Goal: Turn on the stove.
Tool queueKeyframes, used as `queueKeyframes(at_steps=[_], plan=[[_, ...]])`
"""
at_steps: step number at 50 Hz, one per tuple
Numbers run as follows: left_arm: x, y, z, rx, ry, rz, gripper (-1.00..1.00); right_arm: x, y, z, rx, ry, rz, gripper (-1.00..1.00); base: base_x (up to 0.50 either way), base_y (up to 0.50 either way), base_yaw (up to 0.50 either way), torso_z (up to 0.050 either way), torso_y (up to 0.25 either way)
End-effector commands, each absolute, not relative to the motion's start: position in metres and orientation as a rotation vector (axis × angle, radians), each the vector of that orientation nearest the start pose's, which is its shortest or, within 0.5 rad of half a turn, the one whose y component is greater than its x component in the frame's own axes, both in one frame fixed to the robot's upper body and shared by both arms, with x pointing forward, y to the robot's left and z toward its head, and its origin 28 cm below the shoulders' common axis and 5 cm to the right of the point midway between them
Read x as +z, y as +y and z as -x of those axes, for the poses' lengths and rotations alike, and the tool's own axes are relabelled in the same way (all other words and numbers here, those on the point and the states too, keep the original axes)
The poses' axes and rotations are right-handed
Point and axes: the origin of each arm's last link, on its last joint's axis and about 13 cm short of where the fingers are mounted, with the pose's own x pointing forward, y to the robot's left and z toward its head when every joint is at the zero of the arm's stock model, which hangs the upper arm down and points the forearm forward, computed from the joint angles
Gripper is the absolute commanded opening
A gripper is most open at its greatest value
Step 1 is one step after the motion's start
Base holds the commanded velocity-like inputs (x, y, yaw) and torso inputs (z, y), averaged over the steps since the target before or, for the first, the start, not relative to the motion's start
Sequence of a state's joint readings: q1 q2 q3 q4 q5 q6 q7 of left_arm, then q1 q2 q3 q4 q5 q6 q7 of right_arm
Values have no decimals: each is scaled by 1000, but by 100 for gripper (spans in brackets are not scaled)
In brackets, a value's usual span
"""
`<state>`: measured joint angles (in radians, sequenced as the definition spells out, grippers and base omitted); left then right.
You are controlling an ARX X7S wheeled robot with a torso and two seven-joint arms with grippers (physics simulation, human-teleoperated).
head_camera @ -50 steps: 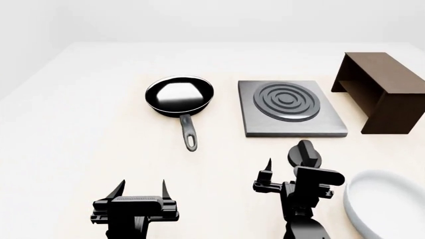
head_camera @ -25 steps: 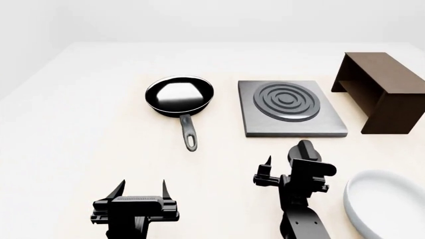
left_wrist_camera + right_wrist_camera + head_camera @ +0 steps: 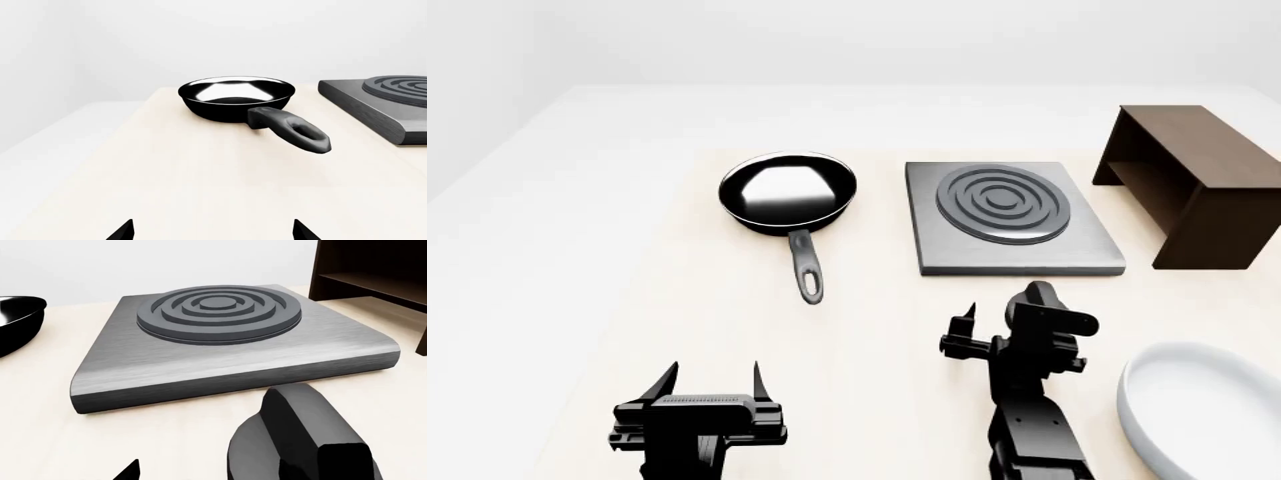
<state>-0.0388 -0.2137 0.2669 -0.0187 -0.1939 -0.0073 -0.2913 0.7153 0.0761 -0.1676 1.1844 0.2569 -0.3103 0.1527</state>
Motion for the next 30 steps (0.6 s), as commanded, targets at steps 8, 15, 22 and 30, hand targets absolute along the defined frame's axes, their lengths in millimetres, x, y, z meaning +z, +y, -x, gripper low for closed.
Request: queueKeyframes(at_steps=[8,15,22,30], plan=[[12,204,-212,25,21,-18,100,-10,-112,-333,-176,183,-94,100,0,0,0,0,0],[13,204,-212,24,21,-18,100,-12,-111,-331,-180,193,-104,100,0,0,0,0,0],[12,204,-212,25,22,-18,100,-11,-116,-331,-347,138,-267,100,0,0,0,0,0],[12,204,-211,24,21,-18,100,-9,-119,-329,-474,81,-377,100,0,0,0,0,0]])
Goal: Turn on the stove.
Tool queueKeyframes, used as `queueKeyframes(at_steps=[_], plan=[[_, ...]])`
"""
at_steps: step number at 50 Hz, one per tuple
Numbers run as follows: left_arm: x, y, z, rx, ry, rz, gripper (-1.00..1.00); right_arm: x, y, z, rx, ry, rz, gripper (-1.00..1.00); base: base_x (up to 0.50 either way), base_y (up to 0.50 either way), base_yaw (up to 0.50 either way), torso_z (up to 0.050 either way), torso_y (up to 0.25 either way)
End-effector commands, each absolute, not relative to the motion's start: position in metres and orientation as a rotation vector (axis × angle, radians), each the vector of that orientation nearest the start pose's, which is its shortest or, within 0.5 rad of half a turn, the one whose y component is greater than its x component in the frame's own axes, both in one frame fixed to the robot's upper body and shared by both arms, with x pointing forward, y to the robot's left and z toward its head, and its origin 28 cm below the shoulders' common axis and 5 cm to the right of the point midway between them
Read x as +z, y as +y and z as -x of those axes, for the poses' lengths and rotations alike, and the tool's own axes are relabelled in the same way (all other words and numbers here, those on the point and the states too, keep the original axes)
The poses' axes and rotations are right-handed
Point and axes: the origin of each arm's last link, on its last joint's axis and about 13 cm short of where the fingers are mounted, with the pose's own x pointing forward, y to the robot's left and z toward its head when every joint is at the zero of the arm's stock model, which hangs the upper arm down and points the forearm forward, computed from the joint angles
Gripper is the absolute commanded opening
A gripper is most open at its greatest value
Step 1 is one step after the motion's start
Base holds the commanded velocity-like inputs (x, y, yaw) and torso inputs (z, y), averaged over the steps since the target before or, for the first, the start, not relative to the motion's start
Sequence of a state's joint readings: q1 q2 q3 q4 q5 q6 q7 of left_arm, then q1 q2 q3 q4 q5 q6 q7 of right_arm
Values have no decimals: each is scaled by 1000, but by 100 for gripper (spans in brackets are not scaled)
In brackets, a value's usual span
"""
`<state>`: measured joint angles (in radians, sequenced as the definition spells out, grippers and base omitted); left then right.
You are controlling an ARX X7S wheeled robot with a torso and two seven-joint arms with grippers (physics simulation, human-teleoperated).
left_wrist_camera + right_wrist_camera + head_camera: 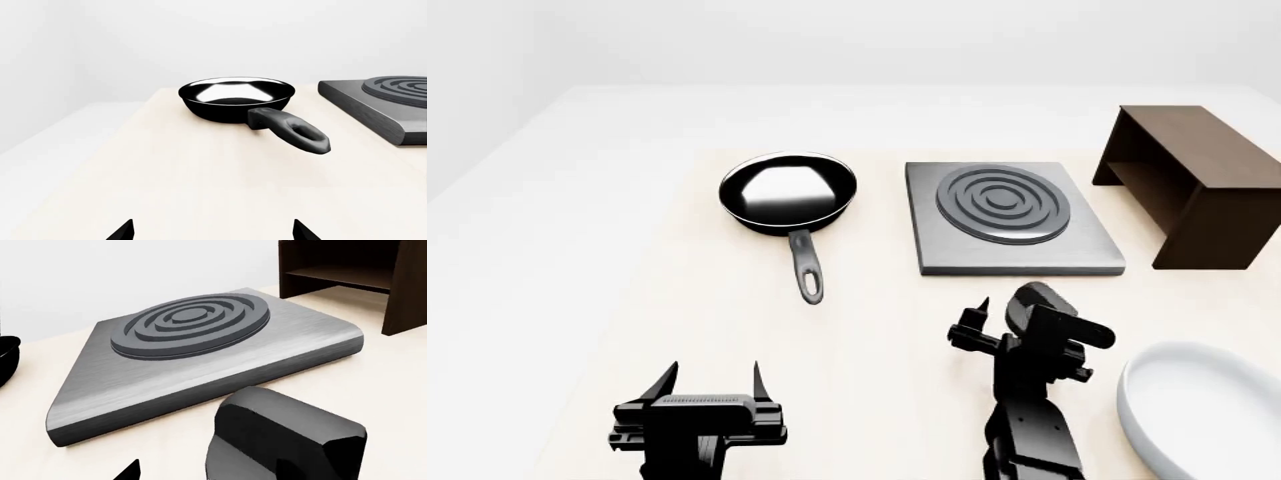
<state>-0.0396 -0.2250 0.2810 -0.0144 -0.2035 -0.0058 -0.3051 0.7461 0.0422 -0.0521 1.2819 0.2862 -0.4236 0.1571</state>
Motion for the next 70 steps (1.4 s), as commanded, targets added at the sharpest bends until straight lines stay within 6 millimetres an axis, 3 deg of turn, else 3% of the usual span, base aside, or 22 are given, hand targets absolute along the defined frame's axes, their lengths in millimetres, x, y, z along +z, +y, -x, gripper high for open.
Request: queueKeyframes(at_steps=[1,44,70], plan=[[12,205,-211,24,20,-18,100,-9,-119,-329,-471,86,-375,100,0,0,0,0,0],[13,204,-211,23,19,-17,100,-3,-111,-325,-417,49,-391,100,0,0,0,0,0],[13,204,-211,20,18,-17,100,39,-80,-284,-207,-37,-444,100,0,0,0,0,0]])
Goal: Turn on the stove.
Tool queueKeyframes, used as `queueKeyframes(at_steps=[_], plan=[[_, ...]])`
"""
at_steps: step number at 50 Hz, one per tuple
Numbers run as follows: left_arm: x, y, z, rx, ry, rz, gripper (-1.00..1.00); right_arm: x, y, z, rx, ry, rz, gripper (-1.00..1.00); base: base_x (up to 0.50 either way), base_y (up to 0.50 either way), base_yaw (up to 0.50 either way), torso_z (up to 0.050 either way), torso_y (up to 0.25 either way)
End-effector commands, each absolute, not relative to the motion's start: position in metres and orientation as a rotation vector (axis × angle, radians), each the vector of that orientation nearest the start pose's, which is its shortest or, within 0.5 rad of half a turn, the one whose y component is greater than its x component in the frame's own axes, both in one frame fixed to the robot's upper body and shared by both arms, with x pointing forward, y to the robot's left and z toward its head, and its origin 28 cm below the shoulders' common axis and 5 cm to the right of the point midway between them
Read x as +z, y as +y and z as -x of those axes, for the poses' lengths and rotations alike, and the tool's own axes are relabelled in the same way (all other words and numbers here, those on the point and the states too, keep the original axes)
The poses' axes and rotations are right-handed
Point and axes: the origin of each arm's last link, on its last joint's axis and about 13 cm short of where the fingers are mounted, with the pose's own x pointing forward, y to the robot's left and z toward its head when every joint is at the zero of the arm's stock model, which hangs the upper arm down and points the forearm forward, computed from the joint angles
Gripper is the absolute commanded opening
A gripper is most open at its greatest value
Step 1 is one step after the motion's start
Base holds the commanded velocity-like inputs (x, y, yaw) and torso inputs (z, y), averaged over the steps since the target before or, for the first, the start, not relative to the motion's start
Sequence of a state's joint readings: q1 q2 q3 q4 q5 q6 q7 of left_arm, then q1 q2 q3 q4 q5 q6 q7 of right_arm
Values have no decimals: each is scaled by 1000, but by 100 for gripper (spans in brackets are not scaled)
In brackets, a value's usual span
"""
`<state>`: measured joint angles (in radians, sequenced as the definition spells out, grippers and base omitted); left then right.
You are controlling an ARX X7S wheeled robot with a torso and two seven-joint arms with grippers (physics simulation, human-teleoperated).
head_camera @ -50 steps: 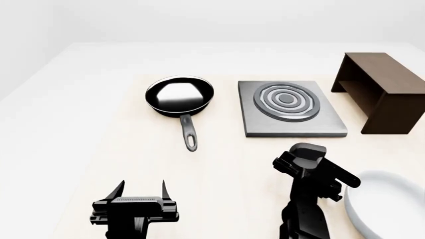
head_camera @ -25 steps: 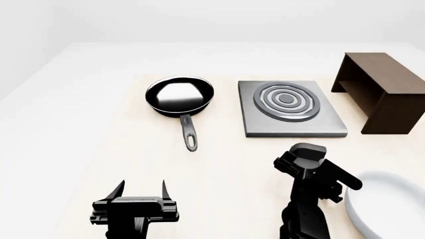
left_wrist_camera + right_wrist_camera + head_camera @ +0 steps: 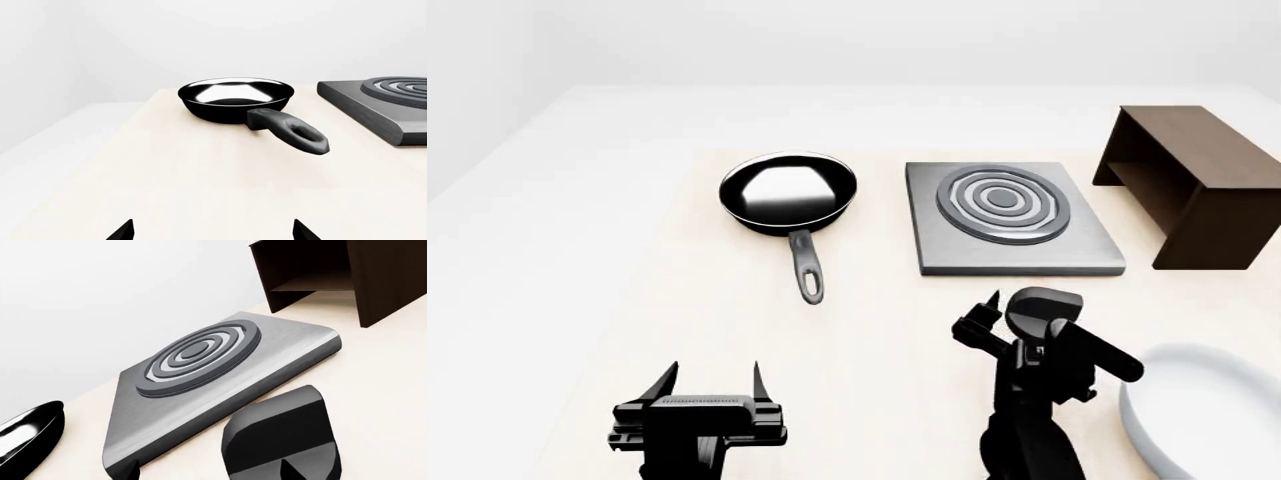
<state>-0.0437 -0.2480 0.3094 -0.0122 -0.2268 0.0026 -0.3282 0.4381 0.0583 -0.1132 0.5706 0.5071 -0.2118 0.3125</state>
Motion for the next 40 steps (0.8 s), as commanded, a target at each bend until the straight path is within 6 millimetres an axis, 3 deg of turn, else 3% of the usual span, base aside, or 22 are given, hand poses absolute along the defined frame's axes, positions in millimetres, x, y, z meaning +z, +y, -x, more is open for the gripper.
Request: queueKeyframes(at_steps=[1,6,8,9,10,13,19,28,40], plan=[[13,204,-211,20,18,-16,100,47,-81,-277,-186,-61,-456,100,0,0,0,0,0],[13,204,-211,18,17,-17,100,77,-91,-241,-189,-173,-395,100,0,0,0,0,0],[13,204,-211,19,17,-19,100,94,-107,-185,-158,-335,-390,100,0,0,0,0,0],[13,204,-211,19,17,-20,100,98,-108,-176,-156,-363,-374,100,0,0,0,0,0],[13,204,-211,20,18,-20,100,102,-112,-151,-133,-414,-371,100,0,0,0,0,0],[12,204,-211,22,18,-22,100,111,-116,-108,-96,-518,-302,100,0,0,0,0,0],[12,205,-212,21,18,-18,100,125,-117,-56,-107,-716,-215,100,0,0,0,0,0],[13,205,-212,19,17,-13,100,115,-111,-87,-55,-615,-176,100,0,0,0,0,0],[13,205,-211,20,17,-11,100,109,-109,-97,-19,-575,-165,100,0,0,0,0,0]])
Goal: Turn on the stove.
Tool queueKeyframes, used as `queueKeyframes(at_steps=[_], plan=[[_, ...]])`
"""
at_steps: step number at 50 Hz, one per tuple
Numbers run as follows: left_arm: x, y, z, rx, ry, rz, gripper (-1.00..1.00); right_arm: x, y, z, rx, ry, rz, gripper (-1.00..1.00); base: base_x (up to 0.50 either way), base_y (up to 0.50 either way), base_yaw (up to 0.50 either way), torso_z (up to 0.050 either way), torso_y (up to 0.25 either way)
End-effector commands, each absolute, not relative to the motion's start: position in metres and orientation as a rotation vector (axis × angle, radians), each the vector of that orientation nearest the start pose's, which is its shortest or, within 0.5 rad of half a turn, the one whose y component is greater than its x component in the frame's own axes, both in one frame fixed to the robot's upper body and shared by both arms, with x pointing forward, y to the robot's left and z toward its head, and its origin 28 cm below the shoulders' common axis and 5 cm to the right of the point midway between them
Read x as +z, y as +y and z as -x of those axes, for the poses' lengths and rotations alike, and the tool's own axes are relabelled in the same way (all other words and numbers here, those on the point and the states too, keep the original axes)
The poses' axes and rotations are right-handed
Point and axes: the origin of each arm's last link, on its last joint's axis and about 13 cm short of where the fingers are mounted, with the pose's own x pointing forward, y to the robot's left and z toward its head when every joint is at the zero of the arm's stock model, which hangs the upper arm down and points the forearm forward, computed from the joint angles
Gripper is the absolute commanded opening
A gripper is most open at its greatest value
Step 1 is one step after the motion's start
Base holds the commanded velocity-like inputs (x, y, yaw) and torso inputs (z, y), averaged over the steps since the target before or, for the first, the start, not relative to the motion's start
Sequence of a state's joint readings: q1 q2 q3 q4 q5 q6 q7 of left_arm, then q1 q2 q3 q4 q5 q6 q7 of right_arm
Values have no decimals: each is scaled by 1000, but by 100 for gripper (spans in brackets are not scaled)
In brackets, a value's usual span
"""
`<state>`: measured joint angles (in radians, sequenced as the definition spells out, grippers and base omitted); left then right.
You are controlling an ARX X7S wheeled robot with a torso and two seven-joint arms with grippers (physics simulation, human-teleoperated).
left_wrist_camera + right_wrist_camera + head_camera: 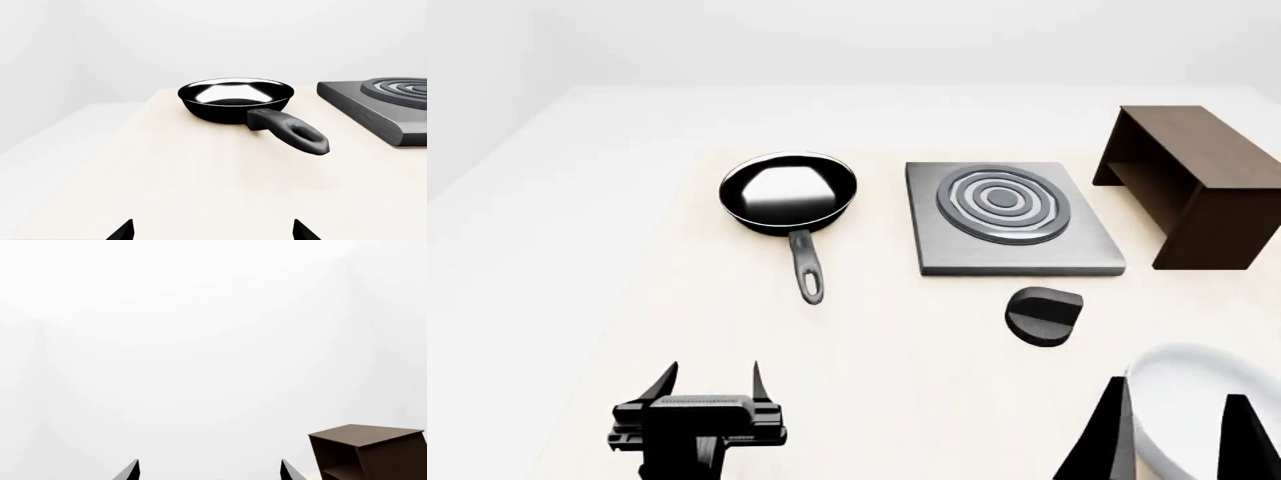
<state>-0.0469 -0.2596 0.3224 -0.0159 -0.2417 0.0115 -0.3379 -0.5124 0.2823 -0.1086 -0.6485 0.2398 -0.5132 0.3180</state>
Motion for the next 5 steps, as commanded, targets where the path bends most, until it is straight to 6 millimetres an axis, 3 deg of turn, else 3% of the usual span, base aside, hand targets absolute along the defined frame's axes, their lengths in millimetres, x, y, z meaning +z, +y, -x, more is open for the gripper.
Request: queueKeyframes(at_steps=[1,5], plan=[[13,205,-211,20,17,-11,100,109,-108,-98,-17,-573,-165,100,0,0,0,0,0],[13,205,-211,20,18,-9,100,108,-108,-99,-14,-568,-164,100,0,0,0,0,0]])
